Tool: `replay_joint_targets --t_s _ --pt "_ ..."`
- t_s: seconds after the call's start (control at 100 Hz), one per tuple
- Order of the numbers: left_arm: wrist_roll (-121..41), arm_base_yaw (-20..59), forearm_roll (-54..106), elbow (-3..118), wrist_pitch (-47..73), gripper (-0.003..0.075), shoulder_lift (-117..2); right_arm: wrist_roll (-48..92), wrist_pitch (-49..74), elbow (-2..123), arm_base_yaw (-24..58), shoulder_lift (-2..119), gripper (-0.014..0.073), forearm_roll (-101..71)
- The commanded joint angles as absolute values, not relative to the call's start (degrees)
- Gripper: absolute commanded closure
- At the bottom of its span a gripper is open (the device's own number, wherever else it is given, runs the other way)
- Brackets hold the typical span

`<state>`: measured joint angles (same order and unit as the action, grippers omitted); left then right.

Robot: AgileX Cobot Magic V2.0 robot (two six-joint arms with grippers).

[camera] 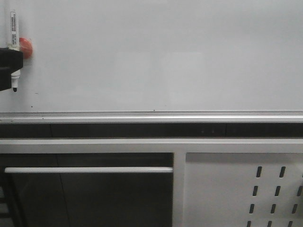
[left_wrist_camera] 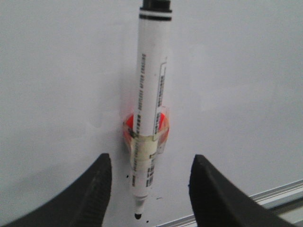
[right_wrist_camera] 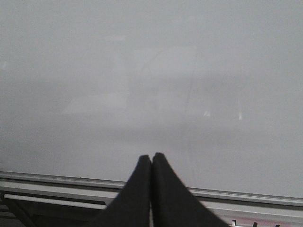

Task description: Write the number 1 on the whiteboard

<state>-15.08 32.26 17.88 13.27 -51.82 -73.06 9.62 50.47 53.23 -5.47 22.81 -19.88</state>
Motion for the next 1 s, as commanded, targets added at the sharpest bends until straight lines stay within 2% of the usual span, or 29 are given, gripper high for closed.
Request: replay_joint_targets --t_s 0.0,0.15,0.69,0.83,0.95,0.99 --pt "-14.0 32.7 17.2 14.9 -58.7 0.0387 -73.7 10.1 46.7 55.0 -5.5 24.1 0.0668 -20.7" --pt "-13.8 32.7 17.1 15.0 -59.2 0.0393 -75.0 10.1 46.7 55.0 -5.5 24.1 0.0668 -20.7" --pt "-13.0 32.7 17.8 16.4 -66.5 0.0505 -82.3 10.1 47.1 55.0 -5.5 24.1 0.0668 -20.7" --pt "-12.7 32.7 17.8 16.7 -67.2 0.0594 -83.4 10.1 47.7 55.0 -5.5 24.1 0.0668 -20.7" --pt "-12.7 32.7 18.0 16.7 -67.2 0.0733 -83.4 10.1 48.1 55.0 -5.5 24.1 0.0668 -20.7" --pt "-12.7 32.7 18.0 16.7 -67.2 0.0737 -83.4 10.1 48.2 55.0 -5.5 24.1 0.0668 -20.7"
